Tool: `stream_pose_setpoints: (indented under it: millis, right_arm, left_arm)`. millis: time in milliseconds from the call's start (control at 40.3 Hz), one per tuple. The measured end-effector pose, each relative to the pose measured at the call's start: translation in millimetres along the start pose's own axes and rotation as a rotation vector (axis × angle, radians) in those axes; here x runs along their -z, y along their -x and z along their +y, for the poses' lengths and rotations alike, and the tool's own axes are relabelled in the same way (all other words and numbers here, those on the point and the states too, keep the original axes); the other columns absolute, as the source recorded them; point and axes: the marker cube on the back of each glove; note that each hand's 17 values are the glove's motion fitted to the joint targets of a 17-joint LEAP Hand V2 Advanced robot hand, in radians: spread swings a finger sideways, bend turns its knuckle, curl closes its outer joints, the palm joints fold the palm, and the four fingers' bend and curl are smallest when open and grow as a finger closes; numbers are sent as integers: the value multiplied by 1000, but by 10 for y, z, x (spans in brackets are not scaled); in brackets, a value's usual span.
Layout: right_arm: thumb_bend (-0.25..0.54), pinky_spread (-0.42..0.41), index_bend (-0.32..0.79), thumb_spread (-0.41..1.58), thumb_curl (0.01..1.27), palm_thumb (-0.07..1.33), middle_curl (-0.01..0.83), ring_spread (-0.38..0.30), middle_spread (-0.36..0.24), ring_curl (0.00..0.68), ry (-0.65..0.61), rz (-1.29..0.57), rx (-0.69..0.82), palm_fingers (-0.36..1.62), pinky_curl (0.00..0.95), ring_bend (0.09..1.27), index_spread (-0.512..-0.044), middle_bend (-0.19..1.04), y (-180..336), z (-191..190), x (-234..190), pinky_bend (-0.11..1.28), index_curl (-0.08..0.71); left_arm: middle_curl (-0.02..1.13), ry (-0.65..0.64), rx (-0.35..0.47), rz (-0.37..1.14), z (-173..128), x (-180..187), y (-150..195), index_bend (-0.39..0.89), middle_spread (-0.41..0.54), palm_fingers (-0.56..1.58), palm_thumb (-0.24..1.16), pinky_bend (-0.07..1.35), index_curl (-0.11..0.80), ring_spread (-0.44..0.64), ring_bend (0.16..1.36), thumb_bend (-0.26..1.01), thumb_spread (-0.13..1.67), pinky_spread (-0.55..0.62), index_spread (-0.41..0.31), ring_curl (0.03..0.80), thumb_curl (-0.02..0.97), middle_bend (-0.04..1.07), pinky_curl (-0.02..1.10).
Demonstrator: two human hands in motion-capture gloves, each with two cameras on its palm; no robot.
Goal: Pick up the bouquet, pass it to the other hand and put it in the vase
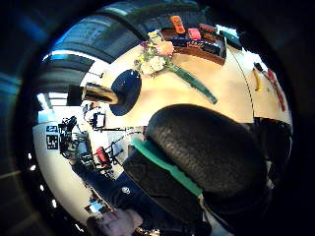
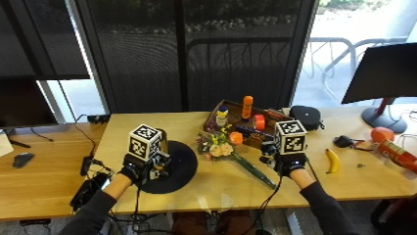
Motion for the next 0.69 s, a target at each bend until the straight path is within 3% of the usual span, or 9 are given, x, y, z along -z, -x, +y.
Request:
stream_pose_setpoints:
  millis: [124,248,595,695]
  right_arm:
    - [106,19,80,677,48,191,148,-81,-103,175,18,2,27,490,155,485,-280,328,165,-54,5,371,61]
    - [89,23,93,884,70,195,198,-98,-124,220,26,31,55,459,202,507,-328,347,381,-142,62,381,89]
    - [33,27,109,1121,127,202,278,-115,-129,268,-23,4,47,427,264,520,-370,349,486,-174,217,384,130]
    - [18,27,108,1146,141,206,293,-116,-161,276,7,9,0,423,275,521,-368,345,426,-260,238,381,139]
  left_arm:
    - [123,0,-5,7,61,-13,15,127,41,426,49,395,80,58,484,7,631,124,-48,166,55,185,157]
    - [169,-22,-25,57,65,-89,72,138,52,390,48,406,118,73,516,-9,807,150,-58,208,90,182,203]
    - [235,-125,42,119,38,-18,267,95,145,201,17,481,148,161,572,-21,996,230,-26,258,163,188,281]
    - [253,-176,41,122,-25,71,237,101,158,182,11,483,152,171,592,-21,1014,242,-21,268,179,198,292]
